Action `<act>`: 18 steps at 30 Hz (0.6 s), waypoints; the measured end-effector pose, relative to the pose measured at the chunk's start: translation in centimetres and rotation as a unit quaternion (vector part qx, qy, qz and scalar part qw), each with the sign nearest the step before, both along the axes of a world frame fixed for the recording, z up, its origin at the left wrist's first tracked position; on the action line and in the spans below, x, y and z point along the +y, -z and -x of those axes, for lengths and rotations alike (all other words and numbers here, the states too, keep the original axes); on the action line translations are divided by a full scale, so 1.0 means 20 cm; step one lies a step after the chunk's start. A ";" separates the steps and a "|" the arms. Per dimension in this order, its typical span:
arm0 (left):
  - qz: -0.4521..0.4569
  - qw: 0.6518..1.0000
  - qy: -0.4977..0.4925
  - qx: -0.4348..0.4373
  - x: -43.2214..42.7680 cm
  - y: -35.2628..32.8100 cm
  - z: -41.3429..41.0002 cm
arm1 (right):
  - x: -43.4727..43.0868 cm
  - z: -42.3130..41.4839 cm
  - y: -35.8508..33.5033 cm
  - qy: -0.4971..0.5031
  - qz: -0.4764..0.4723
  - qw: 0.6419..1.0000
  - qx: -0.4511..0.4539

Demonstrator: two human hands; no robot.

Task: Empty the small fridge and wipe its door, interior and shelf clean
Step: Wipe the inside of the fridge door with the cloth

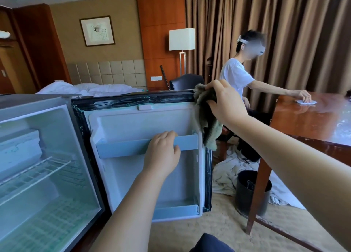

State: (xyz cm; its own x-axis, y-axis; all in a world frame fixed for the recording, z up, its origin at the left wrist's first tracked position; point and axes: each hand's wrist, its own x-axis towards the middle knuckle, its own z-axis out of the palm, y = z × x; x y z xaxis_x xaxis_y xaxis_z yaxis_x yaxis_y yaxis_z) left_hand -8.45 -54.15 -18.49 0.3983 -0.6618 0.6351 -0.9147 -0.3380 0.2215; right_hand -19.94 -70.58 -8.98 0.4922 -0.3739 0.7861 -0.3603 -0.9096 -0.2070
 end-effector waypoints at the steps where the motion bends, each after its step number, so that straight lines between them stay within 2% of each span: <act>1: 0.003 1.000 -0.001 -0.002 0.00 0.00 0.00 | 0.00 0.01 -0.01 -0.002 0.001 1.000 0.004; 8: 0.016 1.000 0.010 -0.007 0.02 0.01 0.00 | 0.00 0.10 -0.04 0.008 -0.061 0.995 -0.078; 10: 0.016 1.000 0.014 -0.019 0.02 0.02 0.00 | 0.02 0.19 0.00 0.037 -0.040 0.998 -0.042; 13: 0.025 0.999 0.012 -0.042 0.01 0.05 -0.01 | 0.06 0.29 0.09 0.034 -0.037 0.992 0.114; 14: 0.027 0.999 0.012 -0.042 0.00 0.05 -0.01 | 0.06 0.31 0.11 0.021 -0.037 0.989 0.139; 18: 0.033 0.998 0.009 -0.043 0.00 0.05 -0.02 | 0.06 0.23 0.06 -0.012 0.012 0.998 0.056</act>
